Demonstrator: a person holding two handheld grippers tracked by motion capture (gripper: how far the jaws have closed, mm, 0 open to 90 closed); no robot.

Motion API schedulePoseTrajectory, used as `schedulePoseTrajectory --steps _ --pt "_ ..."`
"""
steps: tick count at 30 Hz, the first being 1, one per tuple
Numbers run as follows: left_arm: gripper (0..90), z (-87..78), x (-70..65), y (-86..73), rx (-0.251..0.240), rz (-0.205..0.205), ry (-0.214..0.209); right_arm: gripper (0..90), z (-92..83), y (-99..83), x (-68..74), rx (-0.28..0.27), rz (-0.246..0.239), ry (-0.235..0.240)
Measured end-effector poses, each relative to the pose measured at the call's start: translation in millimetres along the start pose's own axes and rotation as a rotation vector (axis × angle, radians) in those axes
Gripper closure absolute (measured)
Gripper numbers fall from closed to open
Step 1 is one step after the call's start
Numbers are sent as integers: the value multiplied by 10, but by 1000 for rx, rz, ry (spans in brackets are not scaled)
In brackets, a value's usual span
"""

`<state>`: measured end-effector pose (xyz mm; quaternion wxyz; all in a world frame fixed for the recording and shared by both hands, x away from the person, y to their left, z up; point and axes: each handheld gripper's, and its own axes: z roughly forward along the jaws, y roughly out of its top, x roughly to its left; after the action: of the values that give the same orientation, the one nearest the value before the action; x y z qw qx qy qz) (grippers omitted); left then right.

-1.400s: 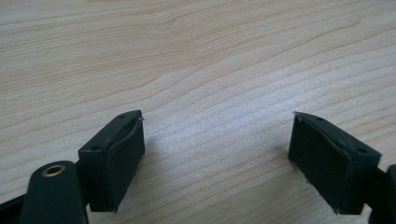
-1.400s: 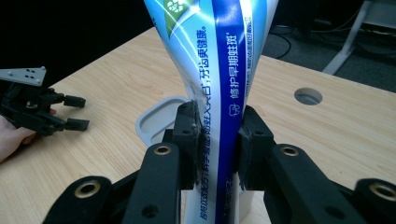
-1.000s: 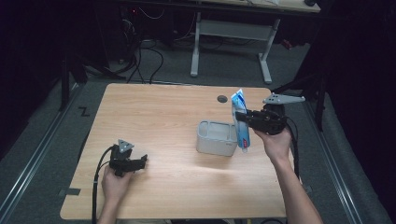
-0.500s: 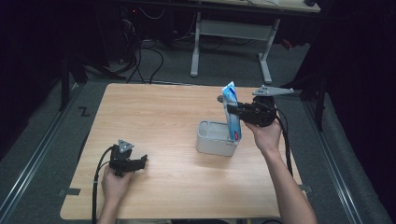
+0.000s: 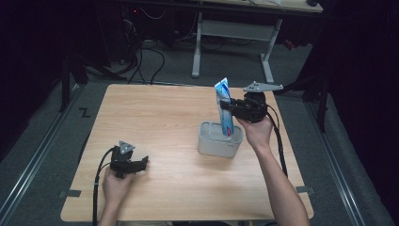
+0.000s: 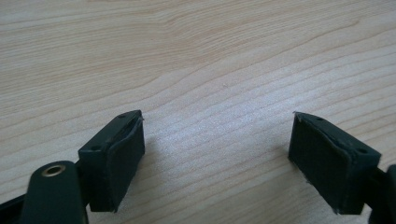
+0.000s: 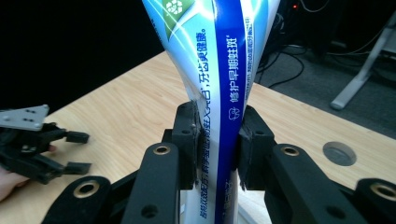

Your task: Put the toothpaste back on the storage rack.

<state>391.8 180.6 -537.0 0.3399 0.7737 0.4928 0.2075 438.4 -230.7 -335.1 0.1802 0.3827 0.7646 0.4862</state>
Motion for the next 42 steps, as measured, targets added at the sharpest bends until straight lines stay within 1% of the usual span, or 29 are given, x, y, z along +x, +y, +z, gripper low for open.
schedulePoseTrajectory --steps 2,5,9,14,17,20,27,33,37,42 --pt "187 0 0 0 0 0 0 722 32 -6 3 0 -7 -11" --pt "187 0 0 0 0 0 0 721 81 -21 -1 5 -4 -12" --pt "187 0 0 0 0 0 0 719 150 -41 4 22 -18 -29" --pt "187 0 0 0 0 0 0 718 227 -92 0 50 -20 -40" --pt "187 0 0 0 0 0 0 718 265 -125 12 66 -37 -55" --pt "187 0 0 0 0 0 0 719 291 -158 15 76 -35 -51" --pt "187 0 0 0 0 0 0 722 331 -232 20 105 -33 -53" --pt "187 0 0 0 0 0 0 724 343 -260 46 130 -61 -60" --pt "187 0 0 0 0 0 0 724 348 -308 56 145 -66 -60" --pt "187 0 0 0 0 0 0 723 351 -373 38 163 -51 -54"
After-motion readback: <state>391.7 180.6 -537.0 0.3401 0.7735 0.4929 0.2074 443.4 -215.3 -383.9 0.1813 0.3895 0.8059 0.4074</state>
